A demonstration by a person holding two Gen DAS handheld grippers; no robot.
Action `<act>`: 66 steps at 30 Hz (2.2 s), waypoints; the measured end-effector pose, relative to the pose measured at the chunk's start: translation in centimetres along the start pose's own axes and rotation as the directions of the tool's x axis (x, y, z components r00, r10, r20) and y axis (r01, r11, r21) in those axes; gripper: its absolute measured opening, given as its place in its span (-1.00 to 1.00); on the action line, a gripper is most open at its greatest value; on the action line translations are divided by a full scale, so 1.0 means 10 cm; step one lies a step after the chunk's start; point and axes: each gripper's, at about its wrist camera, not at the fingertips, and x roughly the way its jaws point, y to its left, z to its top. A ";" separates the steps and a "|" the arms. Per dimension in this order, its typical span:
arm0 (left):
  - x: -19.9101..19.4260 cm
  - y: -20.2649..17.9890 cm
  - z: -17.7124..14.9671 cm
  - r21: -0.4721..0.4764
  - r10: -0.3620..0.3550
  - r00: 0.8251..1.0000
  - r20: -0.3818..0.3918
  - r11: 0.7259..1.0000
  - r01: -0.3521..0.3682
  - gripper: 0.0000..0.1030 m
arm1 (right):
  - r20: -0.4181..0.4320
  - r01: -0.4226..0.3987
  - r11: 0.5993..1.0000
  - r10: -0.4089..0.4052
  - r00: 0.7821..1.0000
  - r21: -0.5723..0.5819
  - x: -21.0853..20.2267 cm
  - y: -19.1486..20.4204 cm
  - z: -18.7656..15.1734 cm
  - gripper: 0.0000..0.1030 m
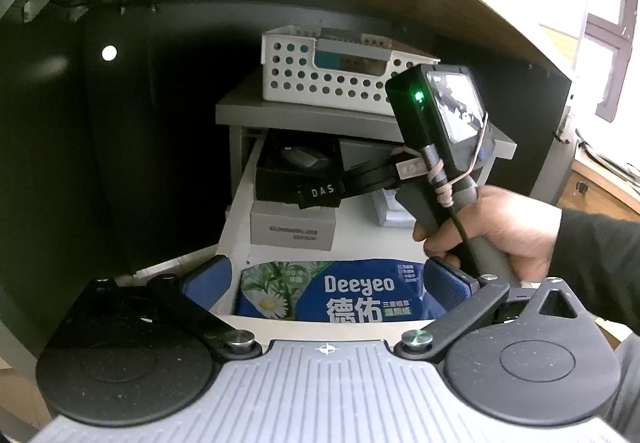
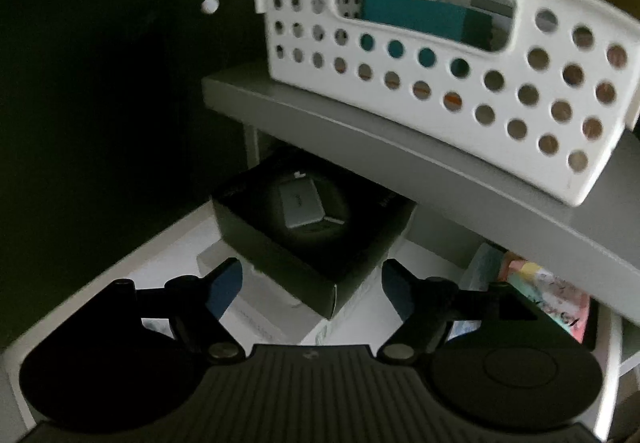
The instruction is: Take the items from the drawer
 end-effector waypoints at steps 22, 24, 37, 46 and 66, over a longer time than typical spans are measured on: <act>-0.23 -0.35 0.05 0.042 -0.021 1.000 0.002 0.999 0.021 1.00 | -0.025 -0.079 0.993 0.082 0.996 0.087 -1.10 -0.21 -0.13 0.68; -0.25 -0.41 0.05 0.048 -0.027 1.000 0.004 0.998 0.027 1.00 | -0.013 -0.077 0.992 0.079 0.997 0.100 -1.25 -0.21 -0.17 0.69; -0.53 -0.70 0.01 0.129 -0.086 0.996 -0.004 0.988 0.086 1.00 | 0.040 -0.008 0.985 0.001 0.999 0.173 -1.99 -0.24 -0.51 0.70; -0.61 -0.91 -0.05 0.166 -0.149 0.989 -0.007 0.975 0.149 1.00 | 0.085 0.060 0.971 -0.082 0.993 0.232 -2.52 -0.26 -0.78 0.82; -0.45 -1.71 -0.17 0.290 -0.356 0.933 -0.057 0.888 0.357 1.00 | 0.047 0.318 0.801 -0.394 0.918 0.506 -3.45 -0.77 -1.81 0.89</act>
